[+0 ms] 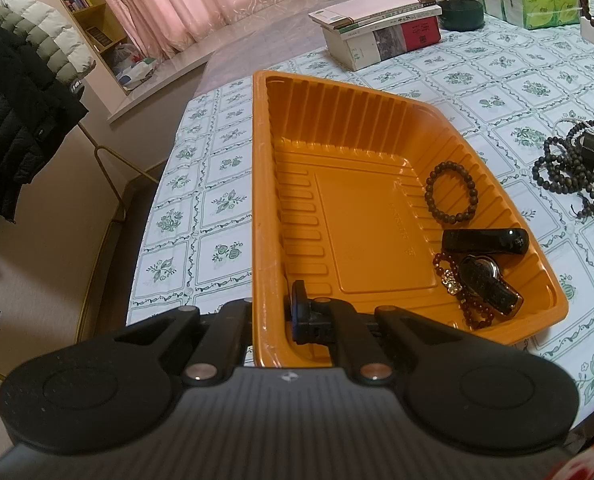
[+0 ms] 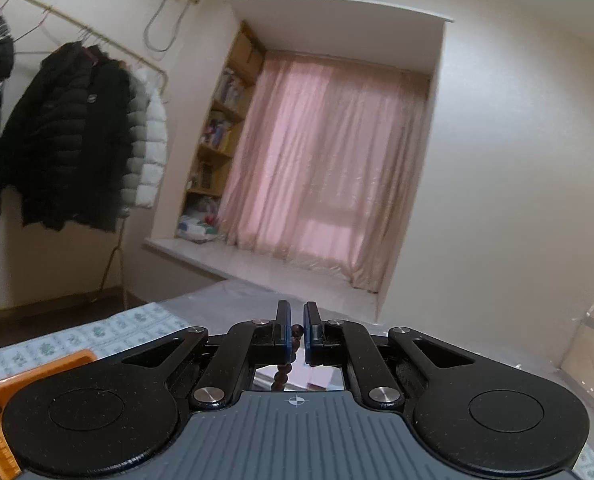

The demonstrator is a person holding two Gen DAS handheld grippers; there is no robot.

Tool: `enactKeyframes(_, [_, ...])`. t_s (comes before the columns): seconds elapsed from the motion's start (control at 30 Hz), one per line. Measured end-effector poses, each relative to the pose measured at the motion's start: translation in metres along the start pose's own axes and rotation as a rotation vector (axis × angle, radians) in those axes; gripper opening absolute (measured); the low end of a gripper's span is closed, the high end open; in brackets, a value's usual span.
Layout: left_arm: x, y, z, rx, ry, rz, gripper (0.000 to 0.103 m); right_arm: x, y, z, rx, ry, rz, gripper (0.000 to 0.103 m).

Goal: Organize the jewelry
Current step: 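Grasp a long brown bead necklace with the right gripper and lift it high, then lower the brown bead necklace into the orange tray and open the right gripper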

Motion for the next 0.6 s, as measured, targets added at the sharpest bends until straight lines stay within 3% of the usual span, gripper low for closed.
enactKeyframes(0.27, [0.0,0.0,0.0,0.002,0.002,0.004,0.003,0.024,-0.043,-0.008,-0.057,-0.053,-0.162,0.006])
enactKeyframes(0.6, [0.001,-0.001,0.0,0.001,0.004,0.011,0.003,0.07,-0.134,0.009,-0.2,-0.189,-0.479,0.005])
Point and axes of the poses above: each gripper's, at about its wrist camera, not at the fingertips, and x roughly the way its jaws point, y to its right, z to its underside, the point moved 4 cm from there along x, roughly the way its jaws point, and after that the axes turned 6 degrees about y, right-handed, at the moved point
